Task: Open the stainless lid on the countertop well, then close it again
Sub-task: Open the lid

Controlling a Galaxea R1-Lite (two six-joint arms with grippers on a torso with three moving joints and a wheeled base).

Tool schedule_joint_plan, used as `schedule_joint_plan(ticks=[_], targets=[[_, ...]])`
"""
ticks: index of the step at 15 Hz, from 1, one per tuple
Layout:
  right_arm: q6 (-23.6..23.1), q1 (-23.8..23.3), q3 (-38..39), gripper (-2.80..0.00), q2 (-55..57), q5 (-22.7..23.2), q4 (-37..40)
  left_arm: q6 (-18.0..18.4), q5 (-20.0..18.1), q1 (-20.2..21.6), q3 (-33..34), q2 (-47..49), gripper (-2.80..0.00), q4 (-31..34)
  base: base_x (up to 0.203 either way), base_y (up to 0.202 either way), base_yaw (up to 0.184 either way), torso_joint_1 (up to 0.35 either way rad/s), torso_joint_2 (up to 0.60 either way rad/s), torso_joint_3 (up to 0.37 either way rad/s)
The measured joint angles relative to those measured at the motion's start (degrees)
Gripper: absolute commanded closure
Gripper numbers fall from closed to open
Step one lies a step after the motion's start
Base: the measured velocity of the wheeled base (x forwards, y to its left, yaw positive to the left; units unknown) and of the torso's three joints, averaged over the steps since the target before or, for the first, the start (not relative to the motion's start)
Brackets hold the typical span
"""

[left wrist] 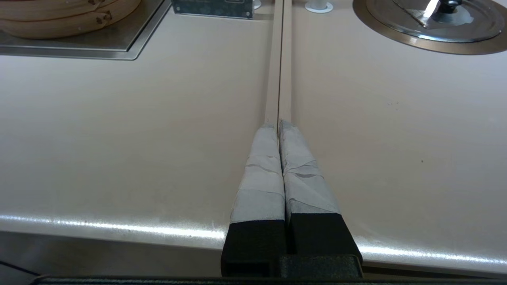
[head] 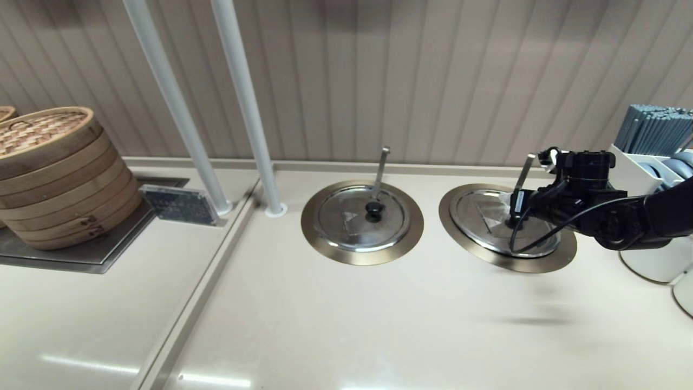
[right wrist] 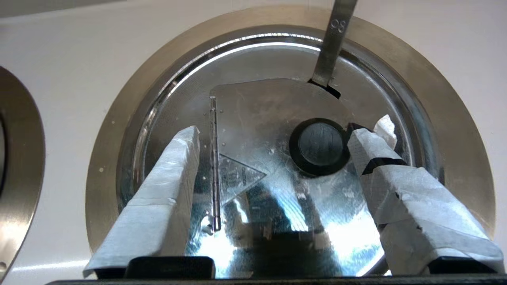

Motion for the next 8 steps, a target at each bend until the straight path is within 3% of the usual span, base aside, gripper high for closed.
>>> schedule_joint_plan(ticks=[3,8], targets=[[-1.0,-1.5,2.6,-2.80,3.1,2.2,-12.0,0.0,0.0,0.0,0.0,0.0,0.00,0.0,0.000,0.000,0.000,0.000,0.00,0.000],[-1.7,-3.8,3.6,-2.80,8.4,2.1,-17.0,0.0,0.0,0.0,0.0,0.0,0.00,0.0,0.000,0.000,0.000,0.000,0.00,0.000]])
